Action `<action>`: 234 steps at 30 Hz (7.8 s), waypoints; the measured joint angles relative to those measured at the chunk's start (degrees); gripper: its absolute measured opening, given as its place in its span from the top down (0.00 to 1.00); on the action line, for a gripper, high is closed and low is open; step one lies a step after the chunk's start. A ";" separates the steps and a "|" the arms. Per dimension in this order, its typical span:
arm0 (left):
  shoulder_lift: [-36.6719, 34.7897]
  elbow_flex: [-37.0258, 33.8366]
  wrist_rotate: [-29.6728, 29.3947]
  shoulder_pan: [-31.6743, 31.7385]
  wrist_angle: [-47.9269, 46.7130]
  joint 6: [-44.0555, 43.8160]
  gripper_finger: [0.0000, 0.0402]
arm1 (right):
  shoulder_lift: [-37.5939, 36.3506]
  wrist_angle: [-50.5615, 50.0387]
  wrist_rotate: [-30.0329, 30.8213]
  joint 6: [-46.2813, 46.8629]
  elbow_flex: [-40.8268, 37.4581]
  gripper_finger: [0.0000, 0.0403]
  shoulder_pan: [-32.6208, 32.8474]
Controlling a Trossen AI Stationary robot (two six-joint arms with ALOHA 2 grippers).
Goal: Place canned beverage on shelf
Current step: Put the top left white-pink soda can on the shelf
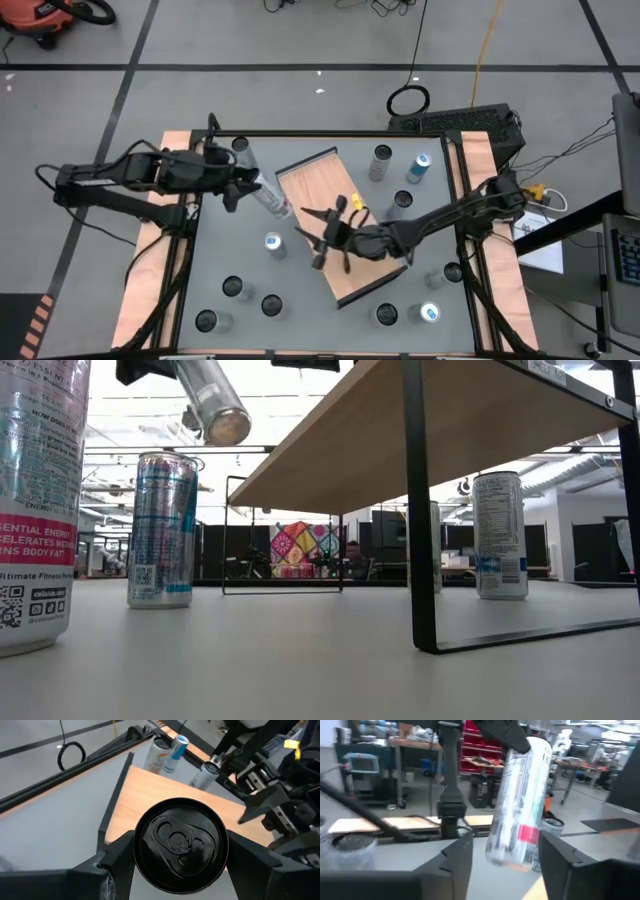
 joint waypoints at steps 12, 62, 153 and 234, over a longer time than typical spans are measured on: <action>9.13 -0.07 -3.70 -6.25 7.88 -0.03 0.39 | 4.33 -6.13 5.27 5.32 9.65 0.32 -2.49; 9.28 0.02 -11.76 -23.37 24.54 21.89 0.20 | -7.33 -28.43 -23.79 4.23 8.42 0.57 -5.93; 32.86 -13.73 -18.25 -14.08 55.52 28.03 0.39 | -8.03 17.35 -64.26 1.56 -13.78 0.35 -21.46; 8.68 -13.75 -39.71 -17.90 22.64 20.90 0.03 | 1.18 -1.51 -74.22 -1.21 4.76 0.51 -33.34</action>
